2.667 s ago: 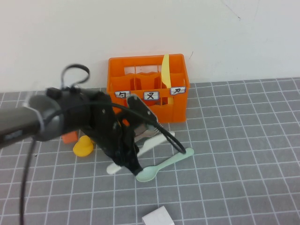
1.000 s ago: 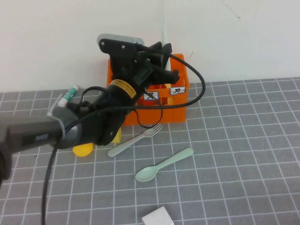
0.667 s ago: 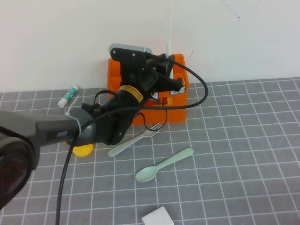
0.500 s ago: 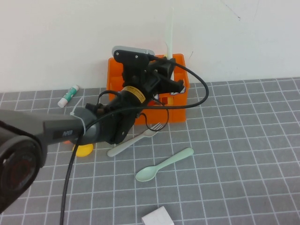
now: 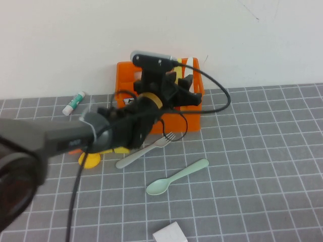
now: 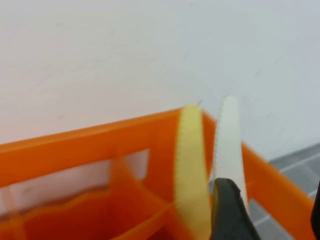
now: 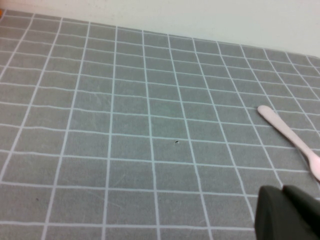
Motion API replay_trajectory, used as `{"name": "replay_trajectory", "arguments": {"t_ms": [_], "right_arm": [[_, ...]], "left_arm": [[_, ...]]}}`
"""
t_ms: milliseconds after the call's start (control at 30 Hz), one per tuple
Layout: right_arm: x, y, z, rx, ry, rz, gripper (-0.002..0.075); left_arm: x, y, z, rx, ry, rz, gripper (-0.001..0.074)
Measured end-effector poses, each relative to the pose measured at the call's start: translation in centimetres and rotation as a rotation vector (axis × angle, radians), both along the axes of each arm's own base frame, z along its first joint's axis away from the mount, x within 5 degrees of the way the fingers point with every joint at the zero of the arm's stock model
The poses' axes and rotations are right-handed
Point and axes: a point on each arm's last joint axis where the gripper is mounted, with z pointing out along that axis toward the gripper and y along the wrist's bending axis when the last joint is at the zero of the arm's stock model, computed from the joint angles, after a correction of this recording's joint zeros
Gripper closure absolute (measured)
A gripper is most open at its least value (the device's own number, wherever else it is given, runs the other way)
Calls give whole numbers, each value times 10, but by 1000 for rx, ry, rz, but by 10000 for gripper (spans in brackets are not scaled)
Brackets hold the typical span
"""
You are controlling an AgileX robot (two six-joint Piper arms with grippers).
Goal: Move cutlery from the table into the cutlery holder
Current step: Place the knife on the box, then pick up the spoon
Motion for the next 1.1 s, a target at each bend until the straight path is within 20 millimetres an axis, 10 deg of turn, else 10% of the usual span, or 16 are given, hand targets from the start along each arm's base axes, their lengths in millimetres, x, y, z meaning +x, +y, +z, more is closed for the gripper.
{"name": "replay_trajectory", "arguments": {"t_ms": [467, 1100], "right_arm": [[0, 0, 0, 0, 0, 0, 729], [0, 0, 0, -1, 0, 0, 729]], "left_arm": [[-103, 52, 126, 265, -8, -72, 729], [-245, 149, 112, 144, 24, 3, 735]]}}
